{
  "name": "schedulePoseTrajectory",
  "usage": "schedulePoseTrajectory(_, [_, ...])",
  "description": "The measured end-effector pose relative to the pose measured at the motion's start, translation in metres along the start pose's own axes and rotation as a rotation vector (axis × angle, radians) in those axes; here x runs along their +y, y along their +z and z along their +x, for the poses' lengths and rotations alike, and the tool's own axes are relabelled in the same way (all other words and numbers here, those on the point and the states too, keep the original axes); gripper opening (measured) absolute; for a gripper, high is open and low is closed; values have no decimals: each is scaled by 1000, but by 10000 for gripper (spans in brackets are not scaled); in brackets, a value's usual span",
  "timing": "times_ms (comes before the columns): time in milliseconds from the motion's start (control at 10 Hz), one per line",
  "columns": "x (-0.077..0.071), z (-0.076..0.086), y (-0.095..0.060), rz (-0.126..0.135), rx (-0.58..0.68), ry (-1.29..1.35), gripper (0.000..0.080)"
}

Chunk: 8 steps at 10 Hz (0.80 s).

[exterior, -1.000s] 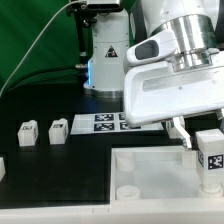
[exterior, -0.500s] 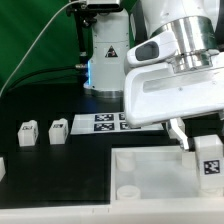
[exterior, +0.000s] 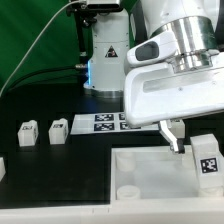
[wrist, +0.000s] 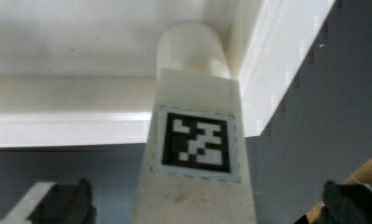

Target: Assemble one leg

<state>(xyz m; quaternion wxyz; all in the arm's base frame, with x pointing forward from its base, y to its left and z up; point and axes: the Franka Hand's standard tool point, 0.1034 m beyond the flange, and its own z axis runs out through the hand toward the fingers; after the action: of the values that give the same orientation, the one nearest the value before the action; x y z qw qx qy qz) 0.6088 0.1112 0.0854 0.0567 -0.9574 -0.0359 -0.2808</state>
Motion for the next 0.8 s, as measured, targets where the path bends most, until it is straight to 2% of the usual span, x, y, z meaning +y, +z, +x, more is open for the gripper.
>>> schedulePoseTrajectory(500, [0,0,0,1,-23,1,649])
schedulePoseTrajectory(700, [1,16,-9,6,-152,5,649])
schedulePoseTrajectory(800, [7,28,-11,3,-148,1,649])
